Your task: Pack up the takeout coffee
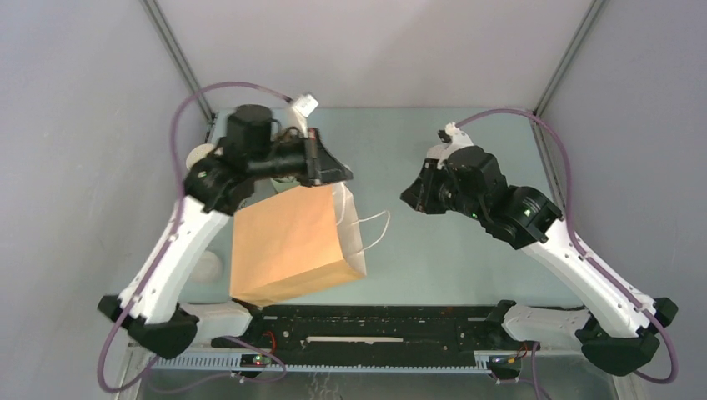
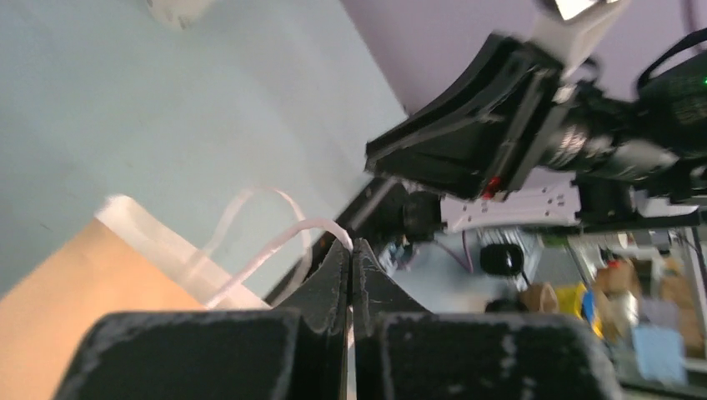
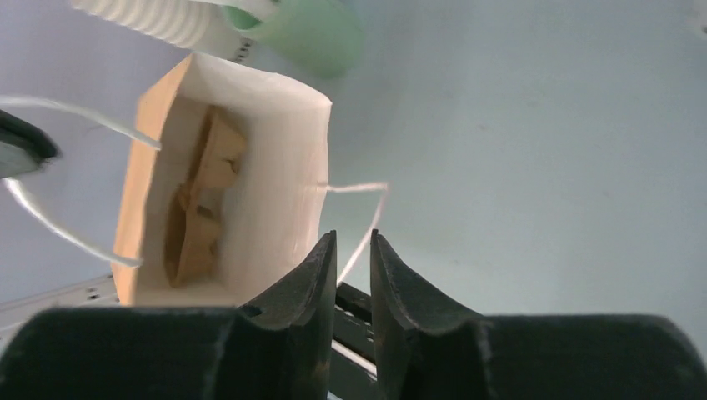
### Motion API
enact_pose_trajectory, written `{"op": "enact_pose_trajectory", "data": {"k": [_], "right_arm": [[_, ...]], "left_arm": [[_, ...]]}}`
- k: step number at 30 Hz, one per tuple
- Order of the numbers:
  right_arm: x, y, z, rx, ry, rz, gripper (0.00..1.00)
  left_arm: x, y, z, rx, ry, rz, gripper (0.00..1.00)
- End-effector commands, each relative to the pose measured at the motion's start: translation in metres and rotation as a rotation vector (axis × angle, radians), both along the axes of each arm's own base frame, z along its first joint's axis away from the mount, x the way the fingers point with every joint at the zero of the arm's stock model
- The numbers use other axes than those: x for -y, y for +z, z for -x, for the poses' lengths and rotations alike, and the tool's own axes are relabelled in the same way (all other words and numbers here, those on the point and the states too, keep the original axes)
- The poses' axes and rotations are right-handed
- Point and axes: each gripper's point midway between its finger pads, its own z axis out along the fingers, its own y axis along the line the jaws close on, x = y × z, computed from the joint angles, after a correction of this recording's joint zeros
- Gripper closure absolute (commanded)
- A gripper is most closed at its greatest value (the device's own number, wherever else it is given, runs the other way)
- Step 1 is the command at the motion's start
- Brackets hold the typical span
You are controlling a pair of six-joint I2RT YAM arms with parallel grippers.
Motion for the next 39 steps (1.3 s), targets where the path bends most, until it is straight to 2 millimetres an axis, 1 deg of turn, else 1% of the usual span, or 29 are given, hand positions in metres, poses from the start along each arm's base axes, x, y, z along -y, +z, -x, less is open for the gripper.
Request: {"op": "enact_pose_trajectory", "data": {"k": [1,3,4,6,7,8,10,12,14,15,17,20,22,26,28,32,34,36,39], "right_arm": [[0.044,-0.041,0.011,-0.126,-0.085,0.081,0.67],[0.064,-0.056,0.019,-0.161,-0.104,0.109,0.59],[0.07,-0.068,0.024,-0.186,-0.099,0.11,0.54],[0.077,-0.082,0.034,-0.225,-0.087,0.065,0.48],[0.074,-0.095,0.043,-0.261,-0.057,0.034,0.44],[0.066,-0.099,0.044,-0.259,-0.023,-0.041,0.43],[0.045,-0.117,0.056,-0.353,0.053,-0.203,0.42],[0.032,-0.132,0.057,-0.407,0.065,-0.306,0.42],[0.024,-0.134,0.052,-0.421,0.048,-0.387,0.42],[0.022,-0.136,0.05,-0.436,0.027,-0.418,0.42],[0.018,-0.14,0.046,-0.445,-0.006,-0.449,0.43],[0.014,-0.147,0.04,-0.427,-0.062,-0.453,0.44],[0.007,-0.149,0.036,-0.409,-0.08,-0.476,0.44],[-0.009,-0.146,0.03,-0.356,-0.147,-0.526,0.43],[-0.014,-0.145,0.026,-0.323,-0.177,-0.549,0.42],[-0.015,-0.155,0.017,-0.284,-0.229,-0.595,0.39],[-0.013,-0.163,0.01,-0.261,-0.263,-0.589,0.37],[-0.016,-0.169,0.006,-0.261,-0.275,-0.619,0.36],[-0.026,-0.167,0.0,-0.245,-0.278,-0.648,0.38]], "left_arm": [[0.054,-0.059,0.012,-0.189,-0.201,0.008,1.0],[0.085,-0.076,0.022,-0.235,-0.283,0.005,1.0],[0.099,-0.079,0.031,-0.244,-0.328,0.0,1.0],[0.116,-0.088,0.037,-0.27,-0.384,-0.018,1.0],[0.117,-0.092,0.038,-0.286,-0.387,-0.022,1.0],[0.116,-0.1,0.04,-0.304,-0.379,-0.027,1.0],[0.107,-0.113,0.044,-0.303,-0.353,-0.038,1.0],[0.092,-0.128,0.051,-0.313,-0.321,-0.083,1.0],[0.075,-0.132,0.055,-0.308,-0.282,-0.117,1.0],[0.07,-0.13,0.055,-0.3,-0.268,-0.111,1.0],[0.066,-0.118,0.052,-0.264,-0.251,-0.085,1.0],[0.06,-0.103,0.041,-0.22,-0.225,-0.089,1.0],[0.056,-0.094,0.039,-0.191,-0.215,-0.085,1.0],[0.051,-0.086,0.036,-0.167,-0.184,-0.074,1.0],[0.057,-0.081,0.034,-0.177,-0.186,-0.039,1.0],[0.074,-0.073,0.03,-0.202,-0.205,0.039,1.0],[0.078,-0.07,0.027,-0.194,-0.197,0.046,1.0],[0.079,-0.066,0.024,-0.186,-0.186,0.065,1.0],[0.082,-0.062,0.024,-0.19,-0.184,0.088,1.0]]}}
